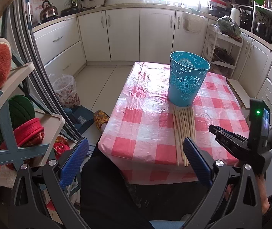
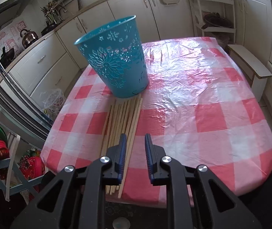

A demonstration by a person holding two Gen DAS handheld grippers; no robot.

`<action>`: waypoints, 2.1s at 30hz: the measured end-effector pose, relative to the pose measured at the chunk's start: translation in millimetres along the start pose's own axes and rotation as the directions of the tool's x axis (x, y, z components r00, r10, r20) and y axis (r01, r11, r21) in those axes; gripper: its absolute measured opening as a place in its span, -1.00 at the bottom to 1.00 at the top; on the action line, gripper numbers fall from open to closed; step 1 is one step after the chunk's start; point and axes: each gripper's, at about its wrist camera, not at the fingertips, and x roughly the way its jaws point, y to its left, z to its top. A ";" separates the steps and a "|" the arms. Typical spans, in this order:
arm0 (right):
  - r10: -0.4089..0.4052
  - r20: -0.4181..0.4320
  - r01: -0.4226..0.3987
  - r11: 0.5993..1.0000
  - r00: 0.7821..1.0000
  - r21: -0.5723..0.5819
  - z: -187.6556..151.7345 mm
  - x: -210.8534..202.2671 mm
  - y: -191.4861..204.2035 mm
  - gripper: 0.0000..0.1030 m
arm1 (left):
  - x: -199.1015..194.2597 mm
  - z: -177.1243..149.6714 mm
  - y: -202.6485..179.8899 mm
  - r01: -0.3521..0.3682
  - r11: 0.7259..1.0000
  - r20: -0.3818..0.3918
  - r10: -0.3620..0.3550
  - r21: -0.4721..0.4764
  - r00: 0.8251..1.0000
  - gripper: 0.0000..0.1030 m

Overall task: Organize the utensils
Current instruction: 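Reach the right tool to the wooden chopsticks and grasp one, then lift a chopstick with the left tool while the right tool holds another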

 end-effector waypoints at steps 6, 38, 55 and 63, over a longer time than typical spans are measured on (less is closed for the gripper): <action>-0.038 -0.015 0.038 0.999 0.999 -0.029 11.6 39.2 5.1 -0.70 | 20.2 -0.6 -0.3 -0.004 1.000 -0.043 0.004 0.004 0.999 0.85; -0.095 -0.003 0.093 0.976 0.995 -0.196 25.3 61.1 -38.5 -0.88 | 182.1 26.2 -66.5 0.063 0.996 -0.235 -0.048 0.059 0.971 0.59; -0.022 0.017 0.024 0.989 1.000 -0.145 21.4 57.6 -43.4 -0.88 | 233.3 21.1 -90.3 0.016 0.994 -0.302 0.018 0.109 0.953 0.42; -0.036 -0.005 0.035 0.984 0.999 -0.174 27.4 62.3 -40.5 -0.88 | 241.2 31.4 -96.8 0.064 0.994 -0.295 -0.036 0.087 0.955 -0.05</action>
